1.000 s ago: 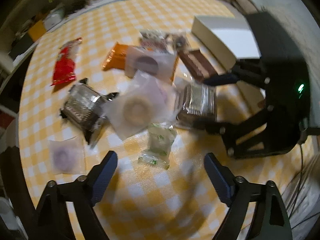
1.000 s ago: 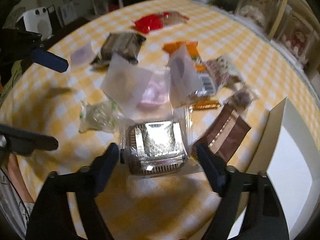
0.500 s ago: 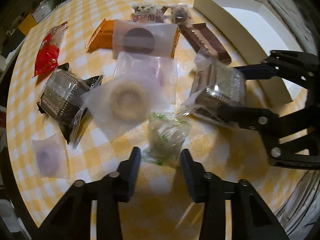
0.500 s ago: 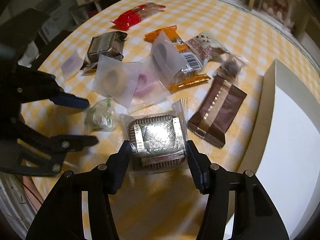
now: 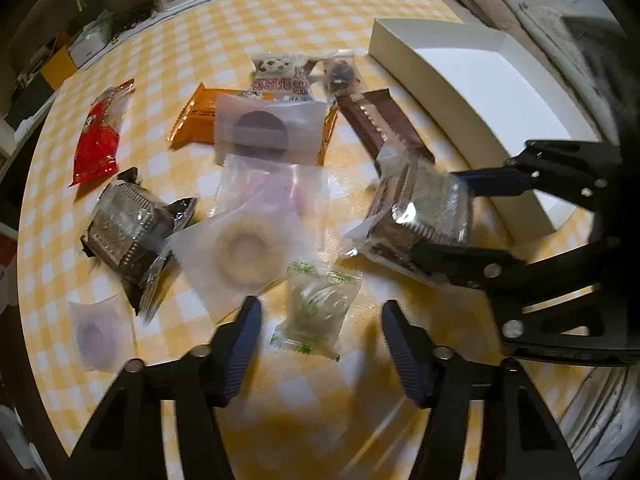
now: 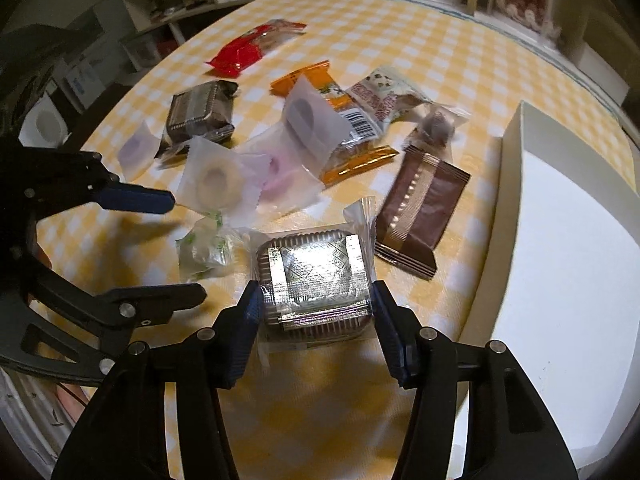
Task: Organize snacks
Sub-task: 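Grasp the silver-wrapped square cake with the right tool while the left grasps the green candy, then carry both snacks over the white tray and open both tools to drop them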
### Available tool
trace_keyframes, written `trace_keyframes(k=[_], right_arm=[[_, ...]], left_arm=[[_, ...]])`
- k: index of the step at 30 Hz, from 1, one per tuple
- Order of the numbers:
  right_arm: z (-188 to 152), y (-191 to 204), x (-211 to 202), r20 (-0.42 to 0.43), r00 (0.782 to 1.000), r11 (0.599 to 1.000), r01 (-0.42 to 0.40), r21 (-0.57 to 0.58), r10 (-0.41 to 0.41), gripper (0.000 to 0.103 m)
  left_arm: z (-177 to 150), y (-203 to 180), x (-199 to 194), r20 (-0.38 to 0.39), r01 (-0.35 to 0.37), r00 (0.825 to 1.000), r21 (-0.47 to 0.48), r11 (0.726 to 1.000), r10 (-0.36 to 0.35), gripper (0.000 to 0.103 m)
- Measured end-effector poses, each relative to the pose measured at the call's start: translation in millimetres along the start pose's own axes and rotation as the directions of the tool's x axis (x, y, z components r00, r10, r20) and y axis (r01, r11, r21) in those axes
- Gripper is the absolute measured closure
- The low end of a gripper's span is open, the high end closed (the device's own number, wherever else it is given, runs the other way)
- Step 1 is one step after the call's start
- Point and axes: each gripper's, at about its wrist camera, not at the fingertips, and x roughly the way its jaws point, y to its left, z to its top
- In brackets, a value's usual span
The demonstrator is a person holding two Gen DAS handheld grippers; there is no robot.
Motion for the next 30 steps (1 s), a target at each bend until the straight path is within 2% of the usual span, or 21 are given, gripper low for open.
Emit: trace_keyframes(k=[3,6,8,10,16,19,23,25,30], right_arm=[[-1.1,-4.0,-4.1,0.009,1.0,1.0,0.004,0.02,-0.004,0.048],[-1.7,-6.6,-9.3,0.02,1.0,0.999,0.001,0.036,-0.001,0.048],[-1.3,-7.2,-13.1,0.03,1.0,0.999,-0.001,0.044,0.0,0.048],[-1.0,-8.4,-17.9,0.042,0.999,0.998,-0.002,0.055,0.0,0.048],[4.5,-19.1,-51.7,0.133,0.991,0.994,-0.008,0.107,-0.007,0.048],[7.2,-28.0,-79.7,0.202,0.979,0.99,-0.001,0.138,-0.027,0.048],[6.0,-40.7,-118.4,0.286,0.955,0.983,0.019,0.185,-0.073,0.048],[4.0,-48.9,-138.2,0.321,0.942,0.976,0.029,0.215,-0.099,0.048],[2.3,-71.0,-164.3,0.357,0.918,0.958,0.07,0.278,-0.171,0.048]], left_arm=[[2.1,2.0,11.1,-0.037,-0.022,0.999,0.0,1.0,0.022,0.073],[0.5,0.4,12.2,-0.042,-0.014,0.999,-0.01,1.0,0.014,0.073],[-0.6,1.2,8.8,-0.033,0.02,0.999,-0.048,0.999,-0.021,0.074],[-0.9,2.7,1.3,0.003,0.048,0.999,-0.087,0.995,-0.048,0.074],[-1.1,4.4,-39.2,0.128,0.076,0.99,-0.173,0.982,-0.054,0.074],[8.3,1.1,-62.6,0.204,0.089,0.978,-0.181,0.98,-0.051,0.074],[11.4,-4.3,-97.0,0.319,0.098,0.947,-0.19,0.977,-0.033,0.074],[8.9,-7.7,-117.4,0.356,0.095,0.934,-0.188,0.978,-0.023,0.074],[29.3,-17.5,-129.6,0.415,0.137,0.908,-0.181,0.974,-0.05,0.074]])
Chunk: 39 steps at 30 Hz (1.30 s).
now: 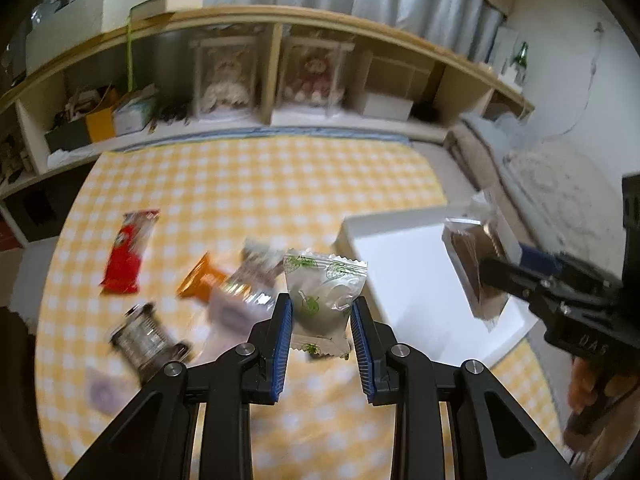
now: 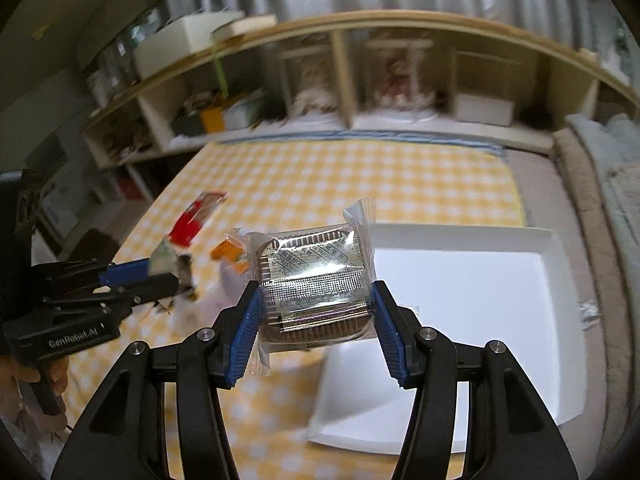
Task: Organize snacks
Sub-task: 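Carry both snacks over the white tray and open both tools to drop them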
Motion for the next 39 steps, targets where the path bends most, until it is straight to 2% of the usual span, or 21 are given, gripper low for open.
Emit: trace_keyframes(k=[6,15,22,28,29,31,33,35,39], right_arm=[[11.4,-44.0,-4.9,0.015,0.995,0.993,0.098,0.07,-0.099,0.048],[16.9,-107.2,38.3,-0.069,0.983,0.975,0.177,0.132,-0.169,0.048],[15.9,-147.5,71.9,-0.13,0.973,0.958,0.215,0.189,-0.192,0.047],[13.1,-173.0,91.9,-0.169,0.969,0.944,0.217,0.25,-0.178,0.047],[12.5,-176.3,93.6,-0.166,0.97,0.941,0.216,0.261,-0.177,0.046],[12.1,-182.9,94.8,-0.146,0.975,0.932,0.207,0.296,-0.17,0.043],[11.8,-189.5,92.3,-0.114,0.98,0.919,0.191,0.345,-0.161,0.038],[12.2,-193.9,88.8,-0.101,0.982,0.913,0.186,0.364,-0.16,0.017],[10.5,-194.0,78.8,-0.105,0.975,0.917,0.219,0.334,-0.195,0.007]], left_arm=[[27.6,-31.2,48.1,-0.023,0.053,0.998,0.023,0.998,-0.053,0.074],[64.8,-53.8,147.8,-0.103,0.092,0.991,0.017,0.996,-0.09,0.074],[92.4,-63.5,216.2,-0.143,0.099,0.985,0.011,0.995,-0.096,0.074],[99.3,-69.3,258.2,-0.164,0.089,0.983,0.011,0.996,-0.086,0.072],[98.1,-70.1,261.1,-0.159,0.084,0.984,0.014,0.996,-0.08,0.068],[98.9,-71.6,267.9,-0.152,0.076,0.986,0.02,0.997,-0.072,0.035],[98.0,-72.1,268.9,-0.131,0.07,0.989,0.028,0.997,-0.066,0.02],[97.6,-72.6,268.9,-0.127,0.071,0.99,0.037,0.997,-0.066,0.015],[90.6,-71.2,260.2,-0.128,0.062,0.99,0.053,0.997,-0.054,0.0]])
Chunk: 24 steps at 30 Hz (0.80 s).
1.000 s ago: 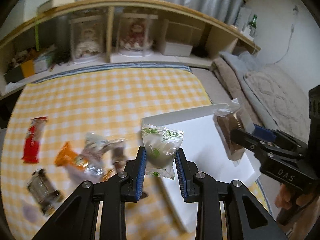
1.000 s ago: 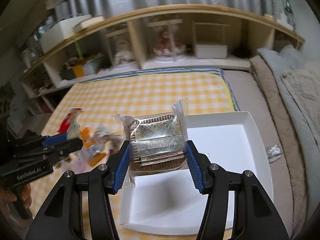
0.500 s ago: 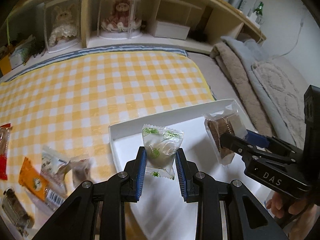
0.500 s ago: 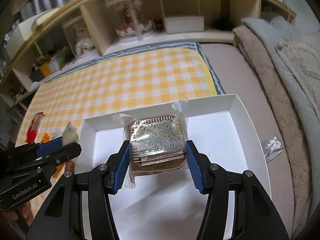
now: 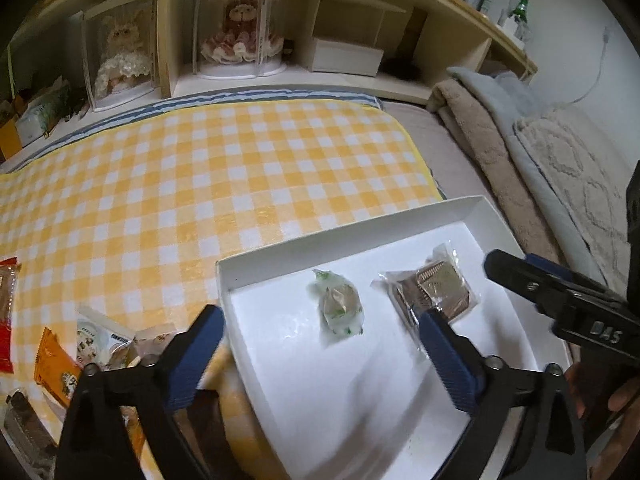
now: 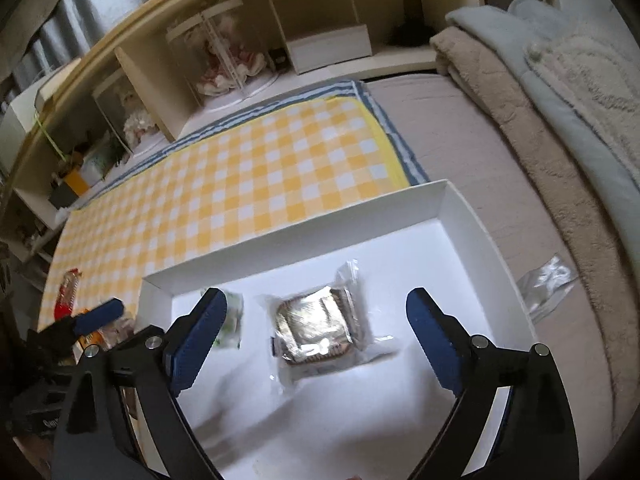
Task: Organize snacks
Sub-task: 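Carry both snacks over the white tray and open both tools to drop them, then withdraw both tools from the tray back toward the snack pile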
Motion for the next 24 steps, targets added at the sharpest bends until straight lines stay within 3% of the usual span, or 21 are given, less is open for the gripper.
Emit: trace_keyframes(k=[2,16,24], right_arm=[[-1.4,-3.1,-5.3,0.001,1.0,1.0,0.004,0.004,-0.004,0.0],[-28.2,-6.4,-50.7,0.007,0.995,0.994,0.097,-0.055,-0.097,0.0],[-36.8,2.7,-78.1,0.04,0.994,0.991,0.105,-0.08,-0.102,0.0]], left_arm=[[-5.1,-0.7,-7.5,0.002,-0.003,1.0,0.006,1.0,0.003,0.0],[-30.2,-4.6,-73.9,-0.004,-0.029,1.0,0.004,1.0,0.029,0.0],[-41.7,-7.1,-116.3,0.026,-0.044,0.999,0.005,0.999,0.044,0.0]])
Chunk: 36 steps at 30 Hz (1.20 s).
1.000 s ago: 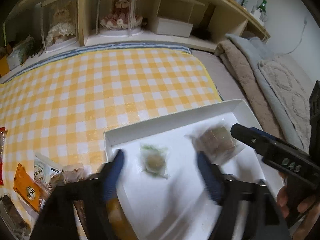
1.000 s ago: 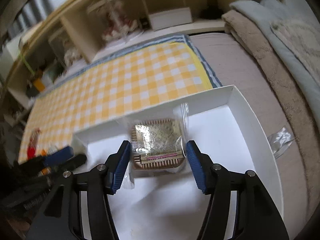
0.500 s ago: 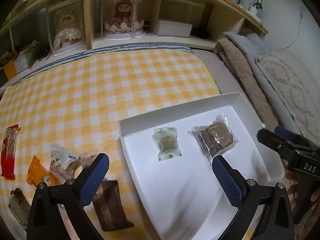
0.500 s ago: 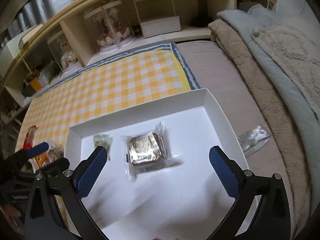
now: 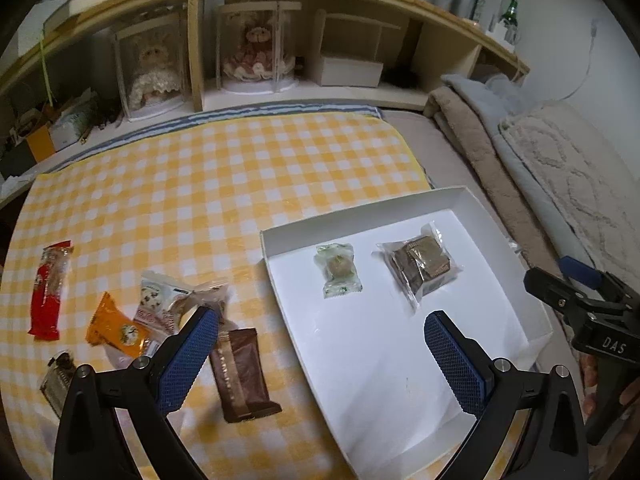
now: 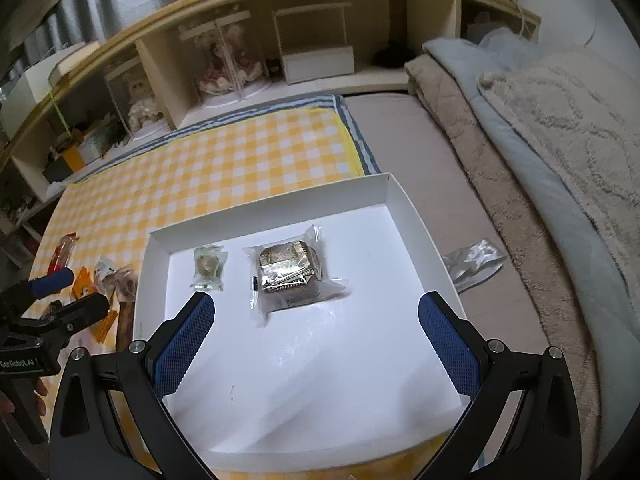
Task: Organize snacks
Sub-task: 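Withdraw both tools from the tray back toward the snack pile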
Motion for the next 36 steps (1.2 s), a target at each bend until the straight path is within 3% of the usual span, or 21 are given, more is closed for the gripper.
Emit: trace_keyframes(k=[10,22,29,36], right_arm=[[-6.9,15.7,-43.4,0.062,0.998,0.999,0.006,-0.035,-0.004,0.0],[-1.6,64.5,-91.8,0.15,0.985,0.993,-0.076,-0.089,0.089,0.0],[-10.7,111.9,-94.1,0.136,0.977,0.978,-0.141,-0.151,0.162,0.0],[-30.9,170.1,-75.6,0.073,0.97,0.954,-0.213,-0.213,0.233,0.0]], left_arm=[[-11.4,8.0,-60.1,0.059,-0.024,0.998,0.016,1.0,0.023,0.0],[-36.8,43.5,-162.7,0.167,-0.072,0.984,0.013,0.997,0.068,0.0],[-69.0,84.8,-200.6,0.163,-0.135,0.977,-0.027,0.99,0.138,0.0],[-85.4,125.7,-207.0,0.108,-0.195,0.973,-0.074,0.978,0.202,0.0]])
